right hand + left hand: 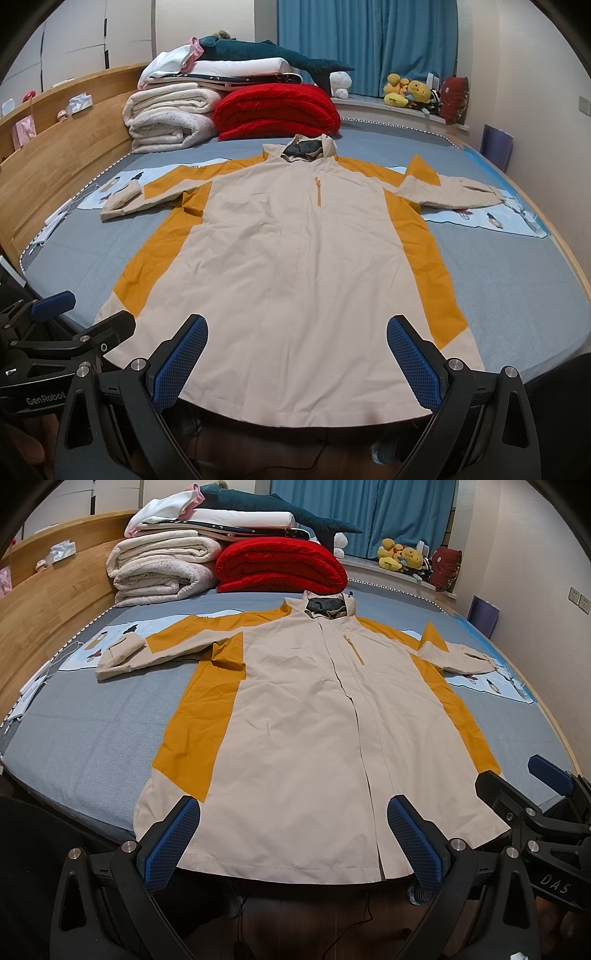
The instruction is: Fold large clothes
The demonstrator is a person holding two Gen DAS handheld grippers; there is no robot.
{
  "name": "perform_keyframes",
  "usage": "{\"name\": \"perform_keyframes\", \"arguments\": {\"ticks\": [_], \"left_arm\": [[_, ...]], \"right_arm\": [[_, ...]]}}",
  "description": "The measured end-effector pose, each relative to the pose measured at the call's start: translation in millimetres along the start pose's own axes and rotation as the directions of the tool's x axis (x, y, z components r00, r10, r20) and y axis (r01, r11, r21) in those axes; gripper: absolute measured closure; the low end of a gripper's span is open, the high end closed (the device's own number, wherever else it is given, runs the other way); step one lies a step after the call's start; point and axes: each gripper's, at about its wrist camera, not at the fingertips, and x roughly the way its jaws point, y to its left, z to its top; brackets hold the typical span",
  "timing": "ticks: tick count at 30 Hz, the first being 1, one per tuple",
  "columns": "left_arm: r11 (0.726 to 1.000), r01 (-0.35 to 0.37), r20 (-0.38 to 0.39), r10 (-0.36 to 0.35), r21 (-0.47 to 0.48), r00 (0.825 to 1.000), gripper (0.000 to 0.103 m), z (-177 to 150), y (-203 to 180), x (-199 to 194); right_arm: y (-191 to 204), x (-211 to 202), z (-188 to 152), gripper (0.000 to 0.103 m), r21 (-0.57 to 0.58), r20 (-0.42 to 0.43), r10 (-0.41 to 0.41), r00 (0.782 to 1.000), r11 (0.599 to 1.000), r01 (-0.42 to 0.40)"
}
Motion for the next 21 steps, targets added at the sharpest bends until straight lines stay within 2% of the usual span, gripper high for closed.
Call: {"name": "perform_keyframes", "arguments": {"ticks": [21], "left_arm": [[1.0, 0.01, -0.001, -0.01, 0.0, 1.0, 0.005, -2.0, -7.3, -0.3]], "right_arm": [[0.3, 0.1, 0.0, 0.006, 0.0, 0.0, 0.0, 1.0, 1.0, 0.0]]}}
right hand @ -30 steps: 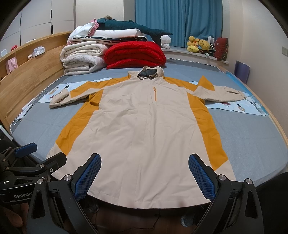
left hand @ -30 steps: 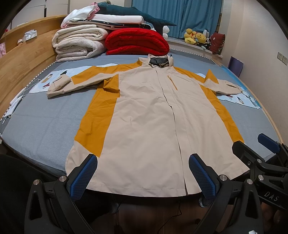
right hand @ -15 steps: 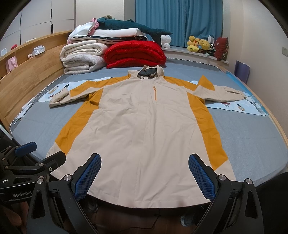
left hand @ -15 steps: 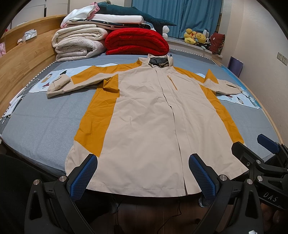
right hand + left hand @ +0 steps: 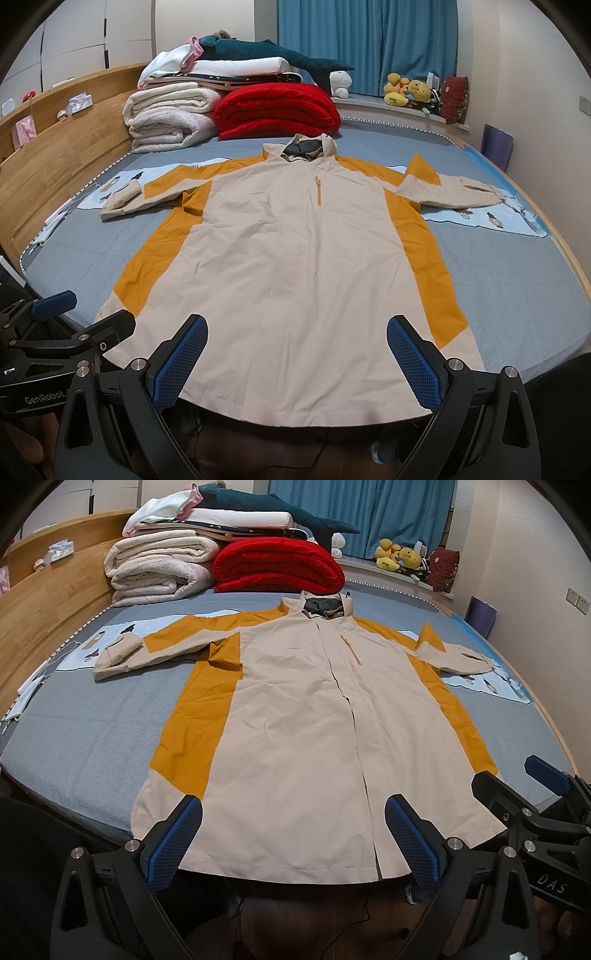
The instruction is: Fold large clothes
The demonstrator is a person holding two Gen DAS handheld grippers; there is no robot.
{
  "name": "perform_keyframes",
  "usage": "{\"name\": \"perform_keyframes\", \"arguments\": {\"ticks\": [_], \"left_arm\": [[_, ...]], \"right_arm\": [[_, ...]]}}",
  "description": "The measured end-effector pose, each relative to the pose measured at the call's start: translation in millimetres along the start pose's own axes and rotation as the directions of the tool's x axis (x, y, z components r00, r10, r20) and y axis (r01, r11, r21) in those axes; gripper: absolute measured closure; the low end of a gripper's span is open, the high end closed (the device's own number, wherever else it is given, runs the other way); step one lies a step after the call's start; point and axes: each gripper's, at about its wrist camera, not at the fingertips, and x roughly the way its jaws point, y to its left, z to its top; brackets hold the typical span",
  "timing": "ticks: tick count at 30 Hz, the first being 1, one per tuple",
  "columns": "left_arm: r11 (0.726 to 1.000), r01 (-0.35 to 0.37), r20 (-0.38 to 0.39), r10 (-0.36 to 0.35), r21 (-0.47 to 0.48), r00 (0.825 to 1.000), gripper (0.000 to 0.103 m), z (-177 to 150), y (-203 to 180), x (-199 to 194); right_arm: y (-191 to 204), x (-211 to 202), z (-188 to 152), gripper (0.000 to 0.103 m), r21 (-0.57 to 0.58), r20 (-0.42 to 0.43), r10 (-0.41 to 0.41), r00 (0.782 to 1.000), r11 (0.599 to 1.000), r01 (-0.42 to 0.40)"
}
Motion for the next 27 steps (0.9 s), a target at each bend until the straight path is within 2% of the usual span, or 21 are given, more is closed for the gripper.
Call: {"name": "perform_keyframes", "arguments": {"ticks": [5, 14, 15, 17, 21, 22, 23, 24, 25, 27], "left_arm": [[1.0, 0.011, 0.005, -0.011, 0.008, 1.0, 0.008, -0.4, -1.4, -1.7], [0.999, -0.007, 0.01, 0.006, 0.038, 1.0, 0.043, 8.8, -3.7, -14.4], [1.0, -0.012, 0.0, 0.012, 0.025, 1.0, 0.047, 12.4, -3.4, -18.3], [1.0, 0.009, 0.02, -0.009, -0.005, 1.0, 0.048, 18.6, -1.2, -30.4], [0.997, -0.025, 0.153, 0.013, 0.077, 0.988, 0.048, 13.7, -8.2, -42.0], [0.993, -0.041, 0.172, 0.022, 0.108, 0.985, 0.048, 11.2, -9.6, -38.9], [0.991, -0.067, 0.142, 0.05, 0.116, 0.989, 0.049, 13.3, -10.7, -32.3], [0.995, -0.035, 0.141, 0.021, 0.096, 0.99, 0.053, 16.2, -7.2, -31.3], [0.996, -0.015, 0.156, 0.002, 0.086, 0.988, 0.053, 18.8, -4.1, -31.9], [0.993, -0.074, 0.202, 0.055, 0.089, 0.978, 0.053, 24.8, -2.3, -33.1]], "right_arm": [[-0.3, -1.1, 0.3, 0.006, 0.0, 0.004, -0.004, 1.0, 1.0, 0.004], [-11.2, -6.5, 3.2, 0.007, 0.037, 0.043, -0.011, 0.999, 0.999, 0.01], [-12.4, -6.8, 4.0, 0.011, 0.04, 0.047, -0.013, 0.999, 0.999, 0.011], [-13.9, -7.2, 6.7, 0.026, 0.045, 0.055, -0.015, 0.998, 0.999, 0.013], [-20.2, -3.9, 12.3, 0.048, 0.078, 0.058, 0.008, 0.998, 0.997, -0.012], [-21.7, -1.0, 13.7, 0.049, 0.087, 0.052, 0.012, 0.999, 0.996, -0.017], [-22.4, 1.6, 15.2, 0.051, 0.093, 0.044, 0.015, 0.999, 0.996, -0.019], [-23.2, 4.5, 16.8, 0.052, 0.098, 0.034, 0.018, 0.999, 0.995, -0.021], [-24.4, 7.7, 19.3, 0.053, 0.101, 0.025, 0.02, 0.999, 0.995, -0.023], [-26.1, 11.1, 24.2, 0.056, 0.1, 0.019, 0.011, 1.0, 0.995, -0.013]]}}
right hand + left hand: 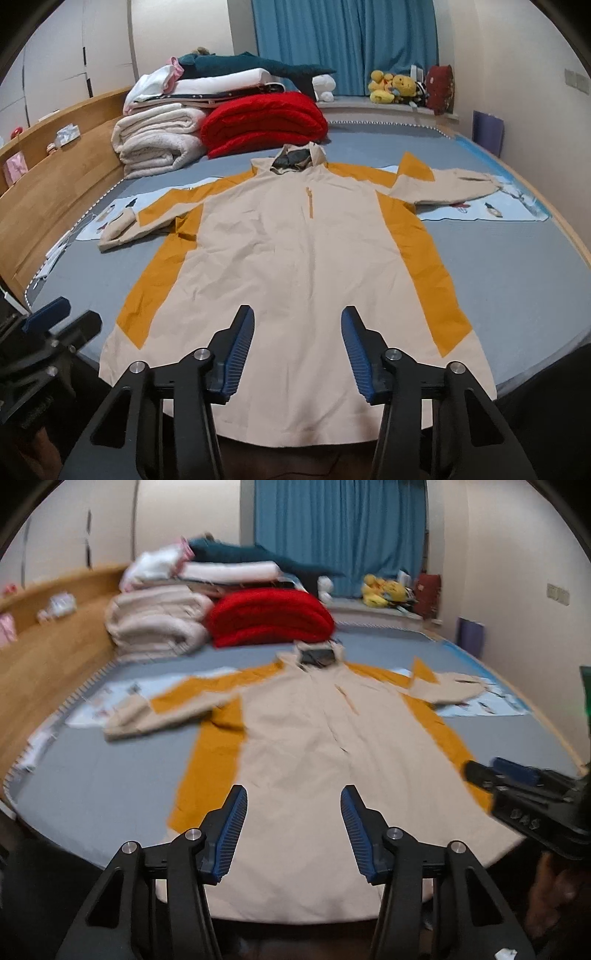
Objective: Fold large clothes
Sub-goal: 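Move the left tool toward the beige sleeve cuff while the right tool follows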
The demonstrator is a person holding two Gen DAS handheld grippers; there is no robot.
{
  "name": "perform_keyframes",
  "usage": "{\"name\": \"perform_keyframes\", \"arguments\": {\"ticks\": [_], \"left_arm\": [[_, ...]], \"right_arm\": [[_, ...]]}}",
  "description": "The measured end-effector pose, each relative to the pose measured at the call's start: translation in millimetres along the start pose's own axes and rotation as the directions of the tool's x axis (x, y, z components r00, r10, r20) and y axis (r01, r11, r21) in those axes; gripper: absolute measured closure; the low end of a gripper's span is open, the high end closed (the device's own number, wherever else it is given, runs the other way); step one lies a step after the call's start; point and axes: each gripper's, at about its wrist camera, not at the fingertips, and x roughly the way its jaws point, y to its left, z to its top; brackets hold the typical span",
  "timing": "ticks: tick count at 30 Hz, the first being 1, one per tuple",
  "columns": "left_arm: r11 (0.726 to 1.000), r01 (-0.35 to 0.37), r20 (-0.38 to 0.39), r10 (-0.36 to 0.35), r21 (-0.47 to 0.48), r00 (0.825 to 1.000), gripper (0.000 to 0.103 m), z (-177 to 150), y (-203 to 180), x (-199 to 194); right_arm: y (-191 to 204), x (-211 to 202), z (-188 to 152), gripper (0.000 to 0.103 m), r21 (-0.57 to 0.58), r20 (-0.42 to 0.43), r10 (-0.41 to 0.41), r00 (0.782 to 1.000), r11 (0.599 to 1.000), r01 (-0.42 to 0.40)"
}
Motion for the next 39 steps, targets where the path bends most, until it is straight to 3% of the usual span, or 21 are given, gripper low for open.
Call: {"name": "perform_keyframes", "arguments": {"ticks": [5, 11, 20, 29, 33, 36, 39], "left_arm": [[0.999, -0.021, 0.035, 0.022, -0.027, 0.999, 0.055, 18.6, 8.2, 7.2], [0.999, -0.031, 0.077, 0.034, -0.038, 0.996, 0.059, 50.9, 12.1, 16.3], [0.995, -0.01, 0.071, 0.017, -0.1, 0.997, 0.062, 113.0, 24.9, 56.2], [0.99, -0.071, 0.15, 0.089, -0.122, 0.985, 0.062, 188.7, 44.4, 116.6], [0.979, -0.124, 0.184, 0.154, -0.165, 0.971, 0.062, 225.0, 73.2, 146.1], [0.966, -0.187, 0.157, 0.215, -0.177, 0.964, 0.062, 236.3, 98.7, 181.8], [0.954, -0.251, 0.103, 0.27, -0.164, 0.957, 0.072, 232.8, 123.2, 222.9]], "right_arm": [[-4.2, 5.1, 22.5, 0.058, -0.002, 0.023, -0.008, 1.0, 1.0, 0.008], [-2.8, 15.6, 65.9, 0.058, -0.081, 0.101, 0.001, 0.995, 0.997, 0.007], [-0.8, 60.0, 135.9, 0.058, -0.137, 0.068, -0.003, 0.998, 0.99, 0.013], [-0.6, 101.6, 206.0, 0.058, -0.074, 0.133, -0.003, 0.991, 0.997, 0.013], [4.0, 125.3, 234.1, 0.058, -0.091, 0.159, -0.011, 0.987, 0.995, 0.026], [7.9, 144.8, 250.8, 0.058, -0.123, 0.177, 0.0, 0.984, 0.992, 0.022], [8.8, 163.7, 256.9, 0.058, -0.146, 0.194, 0.008, 0.981, 0.989, 0.021]]}}
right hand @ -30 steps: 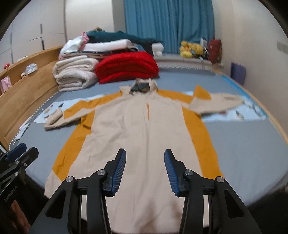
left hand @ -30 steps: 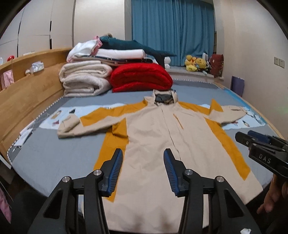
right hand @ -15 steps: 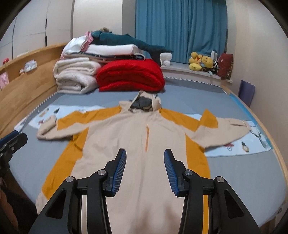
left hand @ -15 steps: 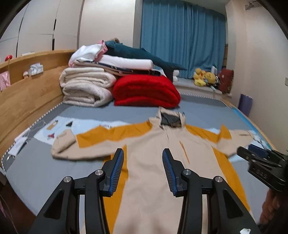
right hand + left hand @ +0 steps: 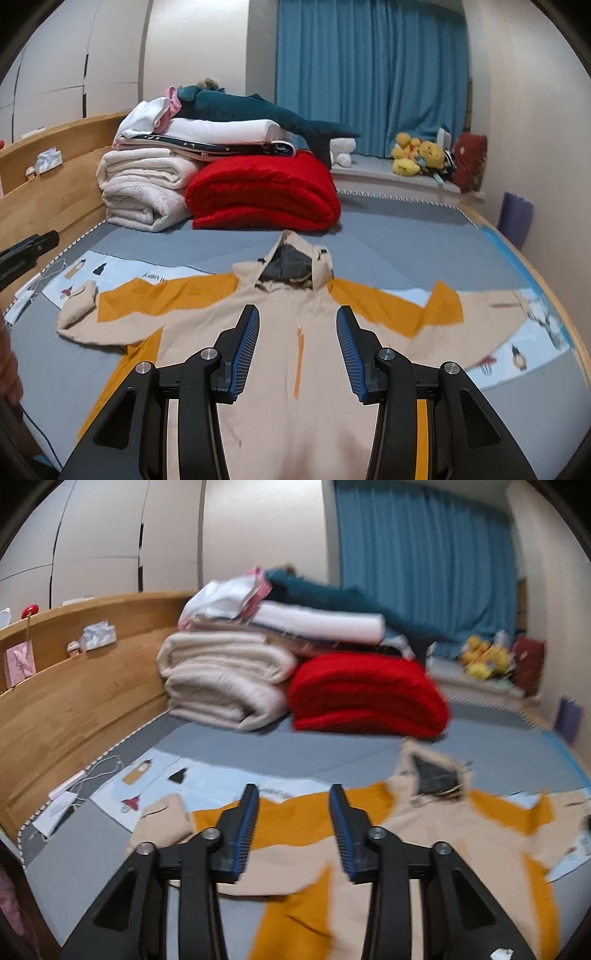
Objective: Fold large clothes
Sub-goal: 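Move the left tool toward the beige sleeve cuff while the right tool follows, then close the left tool on the beige sleeve cuff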
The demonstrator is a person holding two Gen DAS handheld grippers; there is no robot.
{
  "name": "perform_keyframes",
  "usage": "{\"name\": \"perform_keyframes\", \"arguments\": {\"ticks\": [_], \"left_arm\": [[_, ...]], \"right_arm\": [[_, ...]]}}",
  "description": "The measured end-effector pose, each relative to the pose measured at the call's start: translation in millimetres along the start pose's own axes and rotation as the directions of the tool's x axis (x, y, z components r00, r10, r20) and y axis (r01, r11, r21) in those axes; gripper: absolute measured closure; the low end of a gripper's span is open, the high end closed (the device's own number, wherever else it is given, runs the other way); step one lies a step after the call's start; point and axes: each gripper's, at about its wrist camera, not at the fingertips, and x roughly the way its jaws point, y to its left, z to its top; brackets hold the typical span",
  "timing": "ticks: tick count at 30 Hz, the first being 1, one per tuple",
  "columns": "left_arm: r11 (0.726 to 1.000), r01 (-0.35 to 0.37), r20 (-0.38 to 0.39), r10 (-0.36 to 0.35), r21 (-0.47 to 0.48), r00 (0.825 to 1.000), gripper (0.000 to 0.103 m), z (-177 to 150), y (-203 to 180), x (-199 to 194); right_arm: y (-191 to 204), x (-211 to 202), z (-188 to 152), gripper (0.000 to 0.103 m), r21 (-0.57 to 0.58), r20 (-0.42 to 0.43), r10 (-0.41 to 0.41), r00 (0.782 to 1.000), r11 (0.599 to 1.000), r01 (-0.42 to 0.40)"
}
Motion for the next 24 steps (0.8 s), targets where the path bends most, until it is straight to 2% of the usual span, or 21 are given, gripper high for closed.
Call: {"name": "perform_keyframes", "arguments": {"ticks": [2, 5, 6, 8, 10, 12, 14, 15, 16, 17, 19, 21, 24], "left_arm": [[0.999, -0.044, -0.053, 0.044, 0.002, 0.998, 0.079, -14.5, 15.7, 36.7], [0.993, -0.114, -0.157, 0.11, -0.018, 0.981, 0.083, -41.7, 45.3, 92.1], [0.99, -0.142, -0.202, 0.134, -0.025, 0.97, 0.083, -50.8, 56.2, 111.8], [0.979, -0.203, -0.272, 0.189, -0.023, 0.943, 0.083, -63.8, 76.0, 144.3], [0.96, -0.279, -0.305, 0.265, -0.003, 0.915, 0.08, -74.9, 97.3, 174.7], [0.939, -0.343, -0.345, 0.326, 0.014, 0.88, 0.08, -84.9, 117.7, 200.8], [0.914, -0.404, -0.376, 0.386, 0.035, 0.842, 0.074, -94.5, 139.2, 222.8], [0.903, -0.427, -0.391, 0.411, 0.049, 0.824, 0.064, -99.1, 148.5, 232.1], [0.896, -0.44, -0.403, 0.424, 0.059, 0.811, 0.055, -102.2, 154.8, 239.6], [0.891, -0.45, -0.415, 0.434, 0.065, 0.8, 0.053, -104.8, 160.5, 248.2], [0.877, -0.472, -0.43, 0.46, 0.085, 0.777, 0.048, -110.6, 171.5, 264.6], [0.868, -0.483, -0.436, 0.481, 0.114, 0.761, 0.048, -116.7, 181.0, 280.2], [0.865, -0.479, -0.427, 0.494, 0.151, 0.757, 0.048, -120.4, 189.1, 292.3]], "right_arm": [[-1.9, 16.4, -6.5, 0.058, 0.002, -0.008, -0.004, 1.0, 1.0, 0.004], [-7.0, 48.9, -16.8, 0.059, 0.064, -0.094, 0.045, 0.995, 0.997, -0.04], [-7.0, 56.4, -17.7, 0.069, 0.068, -0.105, 0.057, 0.993, 0.996, -0.05], [-4.5, 67.9, -20.6, 0.079, 0.046, -0.115, 0.07, 0.991, 0.997, -0.065], [-1.2, 74.7, -22.3, 0.079, 0.019, -0.117, 0.087, 0.989, 0.996, -0.085], [0.4, 81.2, -26.5, 0.079, 0.01, -0.132, 0.101, 0.986, 0.995, -0.1], [1.0, 89.0, -29.6, 0.076, 0.006, -0.157, 0.119, 0.98, 0.993, -0.12], [0.5, 93.7, -31.4, 0.072, 0.009, -0.168, 0.12, 0.978, 0.993, -0.12], [-0.5, 96.5, -33.2, 0.068, 0.014, -0.175, 0.121, 0.977, 0.993, -0.121], [-1.4, 100.4, -35.2, 0.061, 0.021, -0.184, 0.124, 0.975, 0.992, -0.122], [-2.1, 108.3, -39.1, 0.057, 0.03, -0.203, 0.123, 0.971, 0.992, -0.12], [-3.0, 115.7, -45.0, 0.057, 0.033, -0.225, 0.122, 0.967, 0.992, -0.118], [-4.2, 123.9, -53.9, 0.057, 0.029, -0.257, 0.115, 0.96, 0.993, -0.112]]}}
